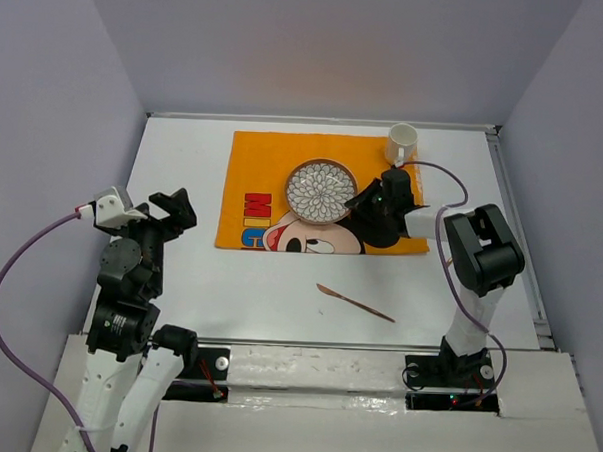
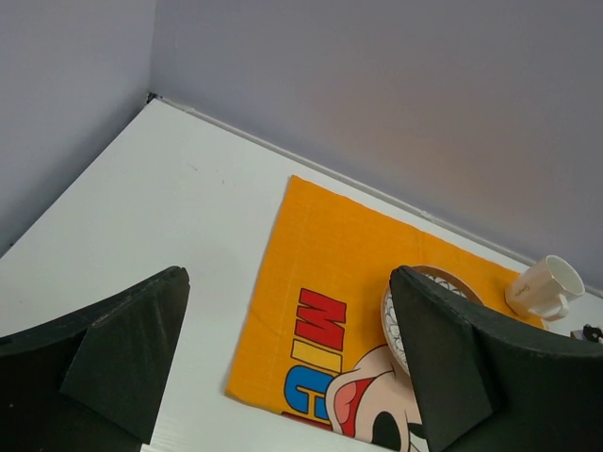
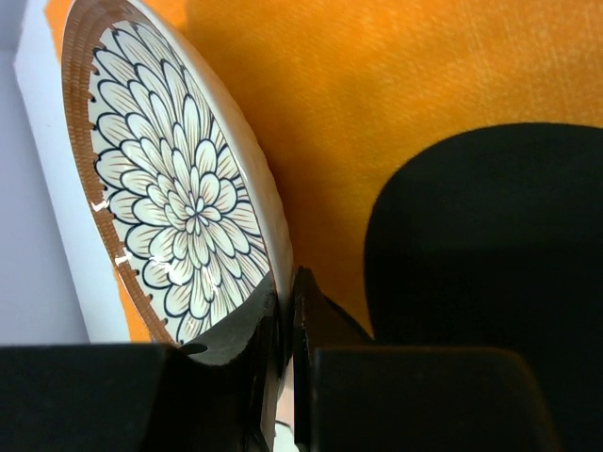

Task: Set the dinner table for one person

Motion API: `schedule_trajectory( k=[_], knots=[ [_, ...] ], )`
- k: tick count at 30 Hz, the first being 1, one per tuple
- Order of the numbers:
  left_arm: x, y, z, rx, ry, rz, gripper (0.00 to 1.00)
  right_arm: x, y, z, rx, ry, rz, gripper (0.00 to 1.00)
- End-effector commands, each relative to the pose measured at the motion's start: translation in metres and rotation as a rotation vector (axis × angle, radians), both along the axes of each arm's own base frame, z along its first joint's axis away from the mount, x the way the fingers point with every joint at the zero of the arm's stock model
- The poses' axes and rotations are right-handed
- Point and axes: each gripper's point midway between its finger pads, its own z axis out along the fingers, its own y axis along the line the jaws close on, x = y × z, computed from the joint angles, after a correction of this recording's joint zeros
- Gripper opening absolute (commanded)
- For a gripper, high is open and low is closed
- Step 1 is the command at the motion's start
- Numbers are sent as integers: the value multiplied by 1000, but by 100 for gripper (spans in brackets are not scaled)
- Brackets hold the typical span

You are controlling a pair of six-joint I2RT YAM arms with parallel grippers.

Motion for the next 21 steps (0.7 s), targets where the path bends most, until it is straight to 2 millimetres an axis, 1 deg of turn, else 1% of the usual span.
schedule_trajectory(
  k=[1, 5, 6, 7, 9, 10, 11, 13, 14, 16, 17, 18, 19, 20, 21],
  knots=[
    [5, -4, 7, 8, -25, -17, 99, 32, 22, 69, 162, -203, 43, 0],
    [6, -5, 6, 9, -22, -20, 99, 33, 21, 60, 147, -177, 32, 1],
    [6, -5, 7, 9, -24, -19, 99, 31, 20, 58, 140, -169, 30, 6],
    [6, -5, 7, 7, -24, -20, 99, 30, 19, 57, 135, -163, 31, 19],
    [7, -6, 7, 7, -24, -22, 99, 28, 19, 55, 120, -154, 44, 36],
    [6, -5, 8, 9, -25, -22, 99, 26, 18, 55, 110, -145, 47, 43],
    [6, -6, 7, 9, -24, -23, 99, 23, 16, 53, 91, -146, 50, 55],
    [6, -6, 7, 7, -26, -23, 99, 18, 12, 53, 68, -141, 52, 63],
    [5, -6, 8, 7, -29, -26, 99, 11, 9, 54, 54, -141, 54, 68],
    [5, -5, 8, 6, -32, -23, 99, 1, 3, 55, 14, -145, 68, 73],
    [4, -5, 9, 5, -36, -25, 99, -5, -1, 70, 4, -176, 68, 75],
    [3, -5, 9, 6, -37, -25, 99, -12, -4, 74, -9, -186, 72, 75],
    [3, -6, 10, 5, -40, -29, 99, -27, -11, 63, -51, -170, 93, 75],
    [2, -7, 10, 3, -42, -32, 99, -38, -12, 66, -60, -175, 118, 75],
    [2, -8, 10, 5, -43, -37, 99, -51, -14, 87, -56, -226, 143, 75]
  ],
)
